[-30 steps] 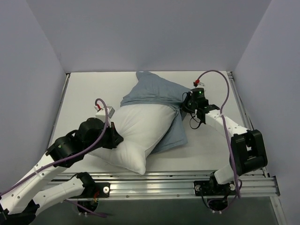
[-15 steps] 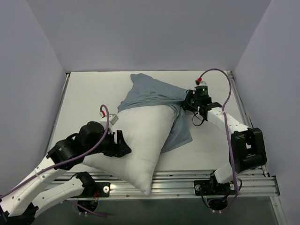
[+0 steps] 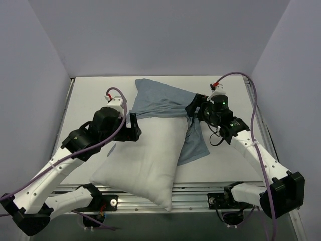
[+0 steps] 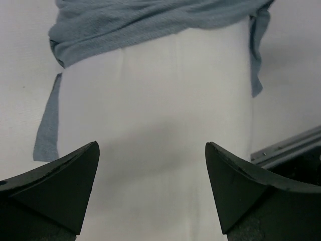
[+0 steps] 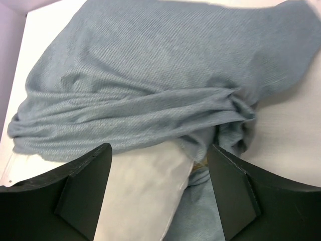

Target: Remove the pillowcase from the pillow

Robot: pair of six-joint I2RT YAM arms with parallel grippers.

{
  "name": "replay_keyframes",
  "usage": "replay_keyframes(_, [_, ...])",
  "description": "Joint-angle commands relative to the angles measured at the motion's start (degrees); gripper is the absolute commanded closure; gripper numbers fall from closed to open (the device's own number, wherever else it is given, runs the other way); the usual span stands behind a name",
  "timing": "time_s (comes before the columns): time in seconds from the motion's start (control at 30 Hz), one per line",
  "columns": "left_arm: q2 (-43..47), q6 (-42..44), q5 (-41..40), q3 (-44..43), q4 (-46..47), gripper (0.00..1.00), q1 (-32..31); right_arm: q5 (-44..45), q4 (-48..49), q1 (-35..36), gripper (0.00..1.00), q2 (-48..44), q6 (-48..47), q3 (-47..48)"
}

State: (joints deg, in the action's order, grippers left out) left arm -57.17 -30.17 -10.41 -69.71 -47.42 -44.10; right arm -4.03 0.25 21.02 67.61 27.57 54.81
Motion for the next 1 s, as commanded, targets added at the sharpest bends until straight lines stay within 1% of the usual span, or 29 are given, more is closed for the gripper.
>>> replay_keyframes(0.0, [-3.7,1.6,-4.1,3.3,3.4,0.05,5.7,-4.7,1.5,2.4,0.28,2.7,2.3,-1.8])
replay_keyframes(0.03, [-4.7,0.8,-0.4,6.8,4.8,0.05,7.0,-5.8,2.2,5.0,0.28,3.7,2.8,-1.7])
replay_keyframes(0.1, [-5.6,-0.8,3.1,10.5,8.1,0.05,9.8,-5.5,3.9,7.8,0.28,8.0,3.0,-1.0])
replay_keyframes(0.13, [-6.2,-2.6,6.4,14.0,9.5,0.03,10.3,-5.5,4.5,10.0,0.27,9.5,2.9,-0.4])
replay_keyframes(0.2, [-6.6,-4.4,9.3,16.9,13.0,0.02,10.4,-6.0,6.1,11.3,0.27,15.7,2.7,2.0])
replay_keyframes(0.23, [-6.4,-6.3,10.4,18.3,14.4,0.01,10.3,-6.6,6.9,12.2,0.27,17.6,2.7,3.1])
replay_keyframes(0.27, [-6.0,-7.3,13.9,21.0,15.7,0.0,10.3,-8.1,7.7,12.5,0.27,21.9,2.6,5.5])
replay_keyframes(0.33, [-4.1,-10.7,16.6,23.7,20.6,0.0,9.7,-9.2,8.9,14.0,0.27,26.3,2.0,9.2])
replay_keyframes(0.37, [-3.3,-12.1,18.6,26.5,22.4,0.06,9.3,-10.1,8.8,14.7,0.27,30.7,0.3,11.4])
replay_keyframes(0.4, [-2.7,-13.6,19.4,27.7,26.8,0.06,8.5,-10.3,7.6,15.4,0.27,32.9,-0.6,16.5])
replay_keyframes(0.43, [-1.6,-15.9,19.9,28.7,29.1,0.06,6.2,-10.4,6.9,16.1,0.27,34.8,-1.5,19.1])
replay_keyframes(0.47, [-1.5,-16.8,19.6,29.1,30.8,0.07,4.6,-10.6,6.3,17.1,0.27,38.0,-2.3,21.5])
replay_keyframes(0.5, [-1.5,-17.3,19.0,29.2,33.3,0.06,2.8,-10.3,5.4,17.5,0.27,39.4,-3.7,25.5])
replay_keyframes(0.53, [-1.9,-17.1,18.4,28.7,33.9,0.06,1.2,-10.2,4.9,17.7,0.27,40.3,-4.3,27.2])
replay_keyframes(0.57, [-2.2,-16.9,16.5,27.9,33.7,0.06,-1.6,-10.2,4.2,17.7,0.27,41.7,-5.0,28.6])
replay_keyframes(0.6, [-2.4,-16.3,15.6,26.2,33.4,0.06,-2.7,-9.3,3.6,17.7,0.26,42.0,-6.6,30.7])
replay_keyframes(0.7, [-2.9,-14.3,12.4,23.9,30.8,0.05,-3.9,-4.9,0.0,17.7,0.25,41.2,-9.6,33.1])
replay_keyframes(0.8, [-1.1,-12.5,7.6,22.6,26.8,0.04,-3.7,-1.9,-2.1,17.6,0.24,37.0,-12.8,31.6])
replay_keyframes(0.83, [0.2,-11.8,4.0,21.9,25.7,0.03,-3.6,-0.2,-2.3,17.5,0.24,35.7,-13.9,29.9])
replay_keyframes(0.93, [3.0,-10.4,-0.2,21.1,22.3,0.03,-2.3,3.0,-2.8,17.6,0.23,29.7,-14.9,26.5])
replay_keyframes(0.97, [3.8,-10.2,-0.5,20.8,21.3,0.03,-1.6,3.8,-2.9,17.6,0.23,26.5,-15.3,24.4])
